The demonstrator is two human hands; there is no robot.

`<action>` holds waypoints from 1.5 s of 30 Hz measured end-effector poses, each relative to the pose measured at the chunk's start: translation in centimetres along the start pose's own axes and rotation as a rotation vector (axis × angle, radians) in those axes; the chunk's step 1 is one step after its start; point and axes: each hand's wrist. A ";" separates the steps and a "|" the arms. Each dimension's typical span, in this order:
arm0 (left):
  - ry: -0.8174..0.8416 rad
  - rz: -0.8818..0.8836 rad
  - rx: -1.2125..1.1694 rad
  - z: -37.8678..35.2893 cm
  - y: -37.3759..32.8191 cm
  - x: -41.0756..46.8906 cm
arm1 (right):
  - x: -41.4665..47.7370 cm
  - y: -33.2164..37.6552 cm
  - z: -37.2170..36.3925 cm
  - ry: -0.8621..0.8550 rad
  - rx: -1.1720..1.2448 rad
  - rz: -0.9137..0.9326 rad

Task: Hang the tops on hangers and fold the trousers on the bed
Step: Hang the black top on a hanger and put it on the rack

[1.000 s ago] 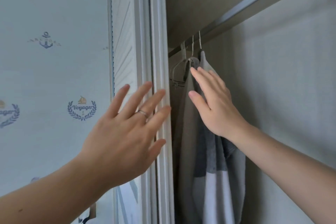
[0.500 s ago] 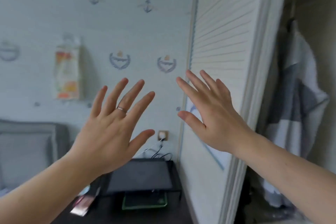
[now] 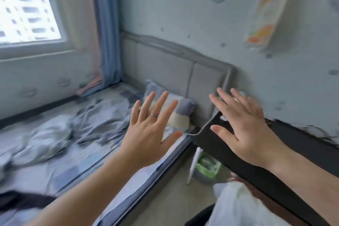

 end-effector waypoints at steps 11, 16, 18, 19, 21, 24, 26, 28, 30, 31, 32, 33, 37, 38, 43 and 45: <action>0.229 0.717 0.013 -3.3 16.7 -16.8 | 11.8 13.5 -22.5 0.393 0.464 0.186; 0.293 0.946 -0.040 -5.8 23.3 -19.1 | 18.3 18.7 -30.4 0.608 0.623 0.274; 0.280 1.061 -0.061 -6.6 25.4 -19.6 | 20.9 20.1 -33.0 0.693 0.669 0.321; 0.270 1.118 -0.068 -7.0 26.4 -19.7 | 22.2 20.8 -34.2 0.735 0.683 0.342; 0.260 1.216 -0.078 -7.7 28.1 -20.2 | 24.5 22.3 -36.6 0.821 0.689 0.385; 0.251 1.364 -0.114 -8.6 30.0 -21.4 | 27.1 24.6 -40.1 0.965 0.676 0.455; 0.242 1.450 -0.150 -9.0 30.9 -22.6 | 28.2 26.4 -42.2 1.052 0.666 0.490; 0.239 1.527 -0.184 -9.4 31.6 -24.2 | 28.8 28.3 -44.1 1.127 0.657 0.508; 0.234 1.597 -0.214 -9.9 32.3 -26.2 | 29.0 30.3 -45.8 1.187 0.640 0.516; 0.230 1.627 -0.228 -10.1 32.7 -27.4 | 29.1 31.4 -46.6 1.207 0.632 0.519; 0.221 1.654 -0.244 -10.3 33.3 -28.8 | 29.1 32.6 -47.2 1.224 0.624 0.524; 0.213 1.676 -0.258 -10.5 34.0 -30.2 | 29.0 33.9 -48.0 1.241 0.617 0.533; 0.230 1.791 -0.309 -10.7 37.1 -36.6 | 28.2 40.5 -51.0 1.328 0.568 0.547; 0.227 1.825 -0.319 -10.8 37.9 -38.4 | 27.7 42.3 -51.8 1.352 0.554 0.544; 0.235 1.917 -0.389 -13.7 44.0 -49.0 | 24.5 52.4 -59.3 1.407 0.466 0.574; 0.262 1.945 -0.438 -16.2 47.0 -53.6 | 22.7 56.8 -64.2 1.416 0.401 0.625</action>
Point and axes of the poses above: each hand's wrist, its own x-axis towards the middle knuckle, its own z-axis out of the back of the hand, y = z × x, and after that the axes turned 2 degrees about y, right-handed
